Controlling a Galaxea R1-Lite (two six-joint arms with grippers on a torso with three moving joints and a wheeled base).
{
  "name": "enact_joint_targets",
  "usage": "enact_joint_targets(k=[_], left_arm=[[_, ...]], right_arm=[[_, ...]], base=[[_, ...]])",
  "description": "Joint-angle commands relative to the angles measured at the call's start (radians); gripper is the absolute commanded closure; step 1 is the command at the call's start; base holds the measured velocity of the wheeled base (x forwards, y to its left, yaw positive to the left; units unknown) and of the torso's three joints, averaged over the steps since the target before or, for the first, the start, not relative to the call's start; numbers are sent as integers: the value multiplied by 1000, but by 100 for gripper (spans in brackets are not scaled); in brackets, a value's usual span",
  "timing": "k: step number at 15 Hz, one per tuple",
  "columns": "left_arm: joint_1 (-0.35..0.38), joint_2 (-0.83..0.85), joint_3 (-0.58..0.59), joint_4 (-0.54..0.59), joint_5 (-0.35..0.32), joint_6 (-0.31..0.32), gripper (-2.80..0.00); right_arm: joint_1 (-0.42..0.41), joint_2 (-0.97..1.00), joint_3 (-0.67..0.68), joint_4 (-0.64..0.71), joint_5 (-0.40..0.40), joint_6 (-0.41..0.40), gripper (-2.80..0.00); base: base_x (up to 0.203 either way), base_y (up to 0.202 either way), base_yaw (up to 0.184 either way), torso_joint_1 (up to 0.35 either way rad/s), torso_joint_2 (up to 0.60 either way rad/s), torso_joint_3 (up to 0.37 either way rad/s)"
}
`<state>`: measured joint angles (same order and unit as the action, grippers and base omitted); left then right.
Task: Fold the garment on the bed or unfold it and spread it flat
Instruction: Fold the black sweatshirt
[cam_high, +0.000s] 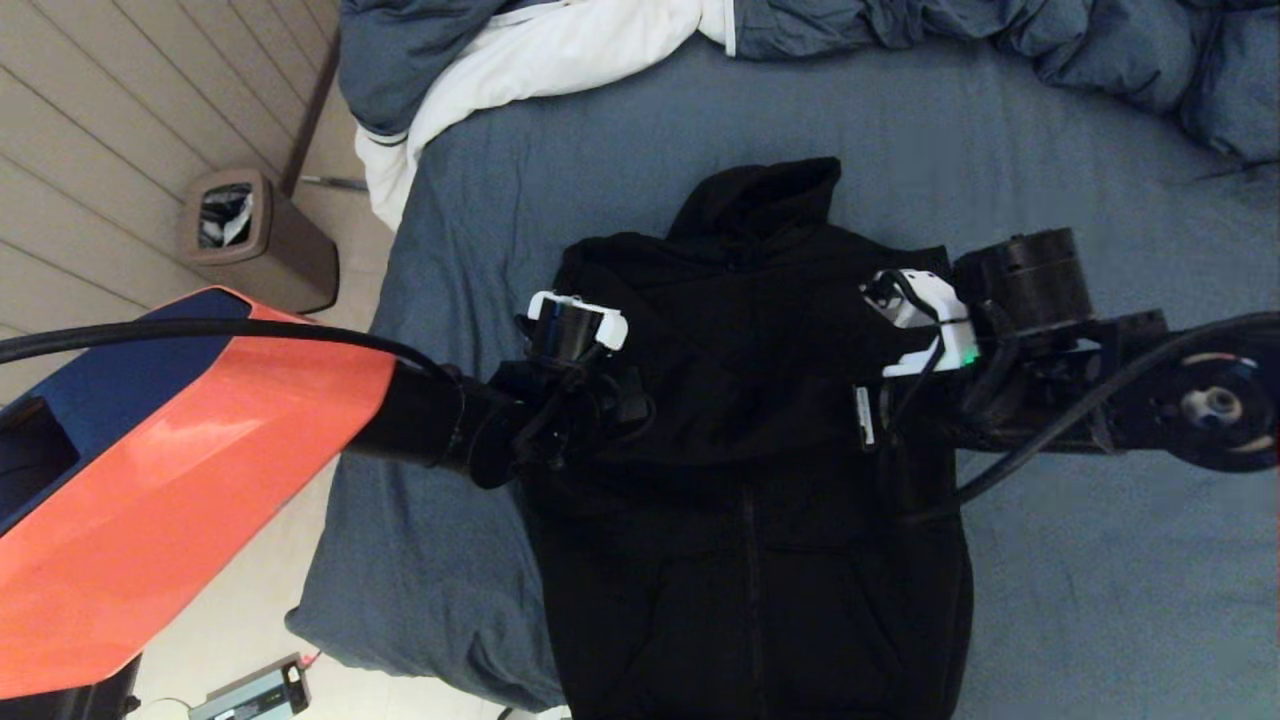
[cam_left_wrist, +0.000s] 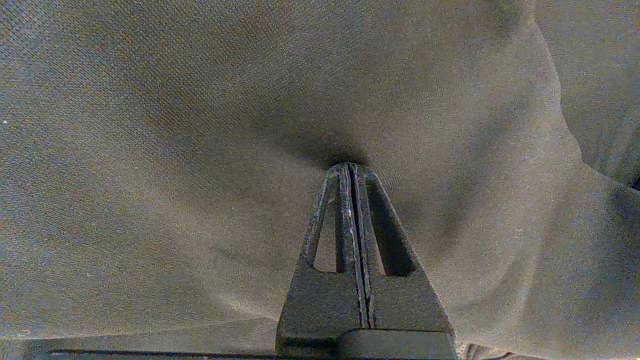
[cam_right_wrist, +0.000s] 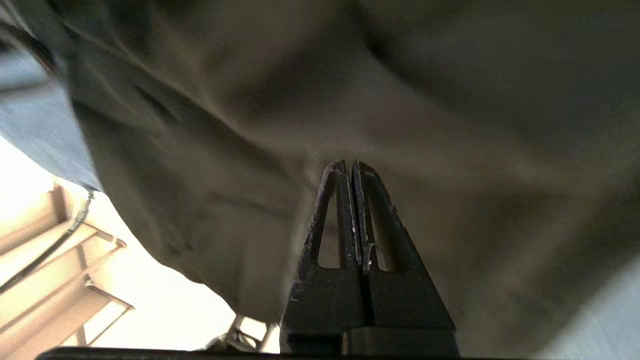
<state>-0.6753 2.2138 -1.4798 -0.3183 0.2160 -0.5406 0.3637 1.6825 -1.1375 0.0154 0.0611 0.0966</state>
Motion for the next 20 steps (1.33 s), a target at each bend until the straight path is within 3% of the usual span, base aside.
enact_joint_targets(k=[1, 6, 12, 14, 17, 20], left_arm=[[-9, -10, 1, -2, 2, -4, 0], [-16, -11, -1, -2, 3, -4, 0], [-7, 0, -22, 4, 3, 1, 0], [22, 1, -45, 10, 2, 2, 0], [64, 3, -84, 35, 1, 3, 0], [80, 7, -93, 39, -16, 2, 0]], right_arm=[[32, 114, -68, 0, -1, 6, 0], [47, 223, -122, -12, -3, 11, 0], [19, 136, 20, -29, -7, 8, 0], [-37, 109, 99, -46, -7, -11, 0], [-136, 132, 211, -213, -6, -57, 0], [-200, 163, 248, -276, -4, -74, 0]], base=[[0, 0, 0, 0, 0, 0], [0, 0, 0, 0, 0, 0], [0, 0, 0, 0, 0, 0], [0, 0, 0, 0, 0, 0], [0, 0, 0, 0, 0, 0], [0, 0, 0, 0, 0, 0]])
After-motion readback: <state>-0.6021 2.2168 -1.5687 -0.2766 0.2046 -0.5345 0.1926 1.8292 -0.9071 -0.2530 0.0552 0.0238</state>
